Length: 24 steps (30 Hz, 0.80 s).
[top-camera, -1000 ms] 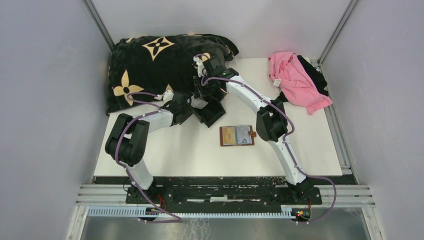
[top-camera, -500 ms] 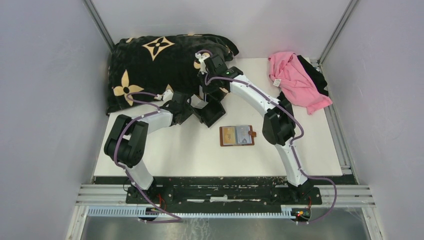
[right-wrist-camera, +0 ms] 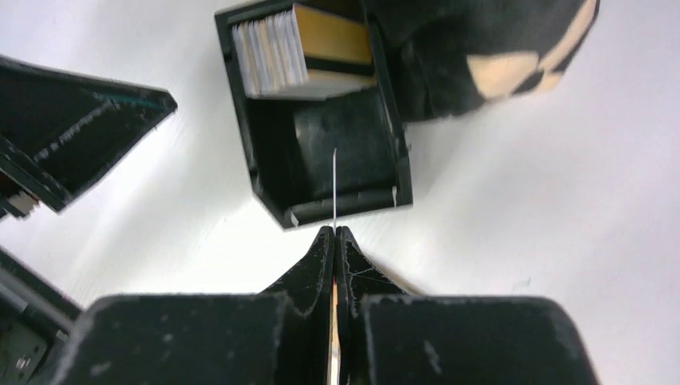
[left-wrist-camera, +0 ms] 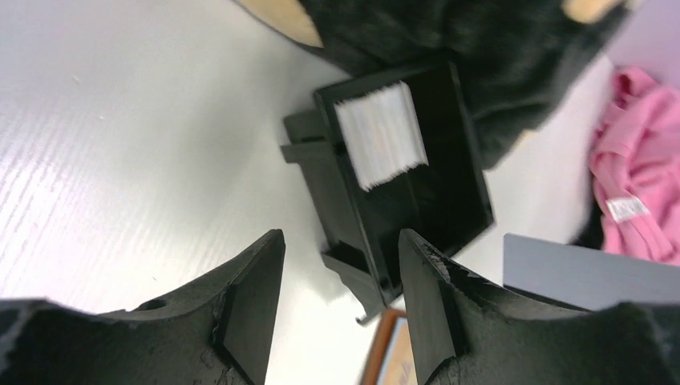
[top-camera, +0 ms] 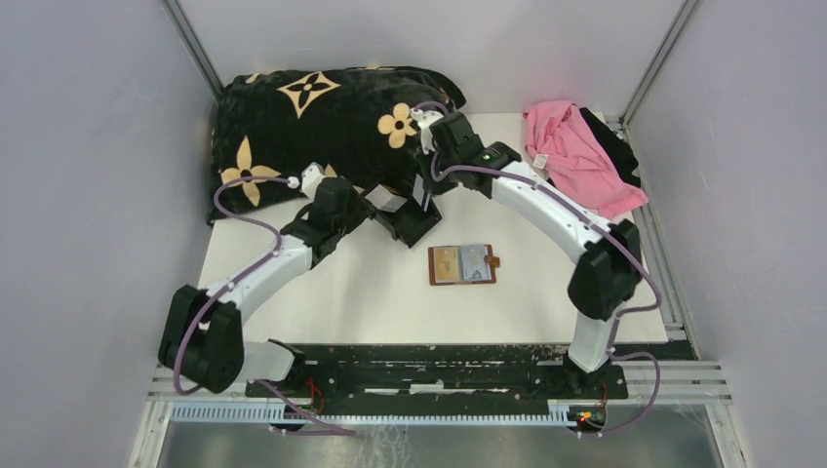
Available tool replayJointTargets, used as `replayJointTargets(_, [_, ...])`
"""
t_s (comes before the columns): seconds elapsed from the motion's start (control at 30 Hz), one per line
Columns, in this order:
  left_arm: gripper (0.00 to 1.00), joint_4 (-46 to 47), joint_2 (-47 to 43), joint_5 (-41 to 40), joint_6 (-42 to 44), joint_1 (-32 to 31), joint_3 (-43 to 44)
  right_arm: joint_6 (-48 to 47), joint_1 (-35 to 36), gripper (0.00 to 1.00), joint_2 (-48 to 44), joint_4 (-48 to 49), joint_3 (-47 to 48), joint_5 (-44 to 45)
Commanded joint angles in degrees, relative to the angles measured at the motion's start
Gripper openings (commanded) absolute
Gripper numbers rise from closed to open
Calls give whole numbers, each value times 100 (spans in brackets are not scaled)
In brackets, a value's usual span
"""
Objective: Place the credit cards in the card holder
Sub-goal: Pick up the credit card from the storage box.
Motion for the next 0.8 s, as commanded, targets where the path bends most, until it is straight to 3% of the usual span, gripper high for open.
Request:
replayJointTargets(0.0, [62,171,-781,-121,724,-372,-226,369,29,1,-1302,121,-923,-368])
replayJointTargets(0.13, [63,569,-1222,454,1088,-676,-536,651,27,1,-2133,-110,-1767,-860])
replayJointTargets(0.37, [63,1670,-1325,2141,1332,-995,-1069,972,-34,1,-3139,-447,-2778,-1803])
replayJointTargets(0.77, [63,3028,-1079,4555,1169,-1095,-1370,1515,-598,1,-3865,-325,-3869,-3427])
